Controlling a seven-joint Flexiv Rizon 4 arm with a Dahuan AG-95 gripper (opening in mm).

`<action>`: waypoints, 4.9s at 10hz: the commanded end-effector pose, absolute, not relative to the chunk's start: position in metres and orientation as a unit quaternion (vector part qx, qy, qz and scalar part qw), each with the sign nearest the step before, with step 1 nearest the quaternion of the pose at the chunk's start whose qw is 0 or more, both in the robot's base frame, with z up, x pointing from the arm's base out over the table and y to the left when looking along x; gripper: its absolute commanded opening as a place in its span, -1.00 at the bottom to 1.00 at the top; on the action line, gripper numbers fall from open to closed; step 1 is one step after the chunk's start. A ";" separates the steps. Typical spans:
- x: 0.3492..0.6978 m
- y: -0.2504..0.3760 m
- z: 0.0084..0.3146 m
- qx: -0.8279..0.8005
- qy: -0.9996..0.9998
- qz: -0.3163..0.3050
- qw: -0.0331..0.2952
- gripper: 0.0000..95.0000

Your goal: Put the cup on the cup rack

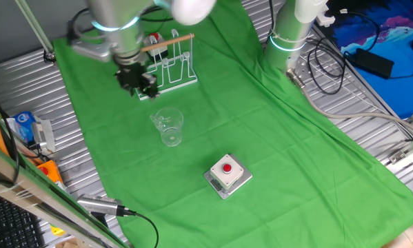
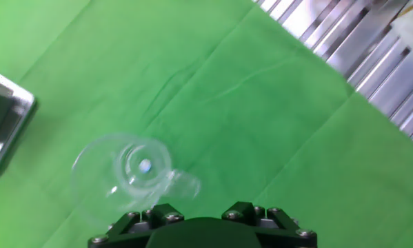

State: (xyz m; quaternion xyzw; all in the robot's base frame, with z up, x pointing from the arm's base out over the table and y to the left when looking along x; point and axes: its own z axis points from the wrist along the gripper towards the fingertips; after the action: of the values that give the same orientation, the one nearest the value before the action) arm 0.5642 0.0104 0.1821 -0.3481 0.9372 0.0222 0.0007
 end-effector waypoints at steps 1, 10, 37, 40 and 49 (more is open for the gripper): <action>0.579 0.020 0.181 -0.315 0.948 0.035 0.011 0.20; 0.574 0.070 0.149 -0.252 0.966 0.049 0.014 -0.20; 0.557 0.069 0.122 -0.280 0.958 0.058 0.009 0.20; 0.558 0.072 0.113 -0.260 0.962 0.083 0.000 0.20; 0.552 0.069 0.113 -0.268 0.961 0.069 0.027 -1.00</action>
State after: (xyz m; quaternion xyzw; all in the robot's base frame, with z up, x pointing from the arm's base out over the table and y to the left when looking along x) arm 0.5514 0.0695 0.1149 -0.2677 0.9605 0.0716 0.0235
